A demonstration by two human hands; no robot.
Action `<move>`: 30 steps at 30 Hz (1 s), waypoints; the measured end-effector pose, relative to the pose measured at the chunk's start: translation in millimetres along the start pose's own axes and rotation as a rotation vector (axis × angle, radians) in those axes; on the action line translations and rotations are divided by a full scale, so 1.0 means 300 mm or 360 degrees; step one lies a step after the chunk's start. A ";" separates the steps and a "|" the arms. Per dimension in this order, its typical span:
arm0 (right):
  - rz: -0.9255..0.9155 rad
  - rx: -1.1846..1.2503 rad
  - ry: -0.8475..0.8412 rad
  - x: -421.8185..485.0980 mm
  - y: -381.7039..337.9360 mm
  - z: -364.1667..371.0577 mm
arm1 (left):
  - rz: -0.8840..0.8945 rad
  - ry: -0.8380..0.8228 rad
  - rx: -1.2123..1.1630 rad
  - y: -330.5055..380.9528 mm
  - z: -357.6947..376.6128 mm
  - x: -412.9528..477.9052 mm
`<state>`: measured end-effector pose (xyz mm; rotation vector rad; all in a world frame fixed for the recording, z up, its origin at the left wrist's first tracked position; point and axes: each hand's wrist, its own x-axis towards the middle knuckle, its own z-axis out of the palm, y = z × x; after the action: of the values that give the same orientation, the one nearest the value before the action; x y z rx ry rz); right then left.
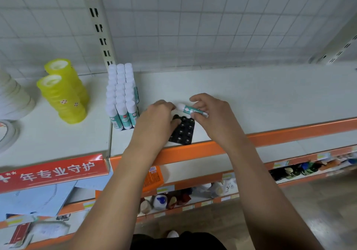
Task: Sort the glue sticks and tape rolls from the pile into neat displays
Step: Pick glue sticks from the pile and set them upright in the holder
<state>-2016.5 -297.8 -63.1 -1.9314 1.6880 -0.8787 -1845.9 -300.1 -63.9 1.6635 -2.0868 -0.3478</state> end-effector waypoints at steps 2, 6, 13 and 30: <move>0.0024 -0.0002 0.0042 0.004 0.014 0.008 | -0.0011 -0.0033 0.0034 -0.009 0.016 0.000; -0.0008 0.0033 0.0090 0.007 0.022 0.020 | 0.0154 -0.0115 0.0064 -0.019 0.026 0.003; 0.0053 0.0237 0.0136 -0.010 0.020 0.018 | 0.0221 -0.0202 0.0129 -0.010 0.051 -0.010; -0.0017 0.0083 0.0102 -0.016 0.006 0.054 | 0.0160 -0.0175 0.0091 0.000 0.057 -0.028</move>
<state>-2006.5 -294.8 -76.7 -1.8985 1.6751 -0.9891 -1852.8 -293.2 -80.3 1.5966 -2.2713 -0.3576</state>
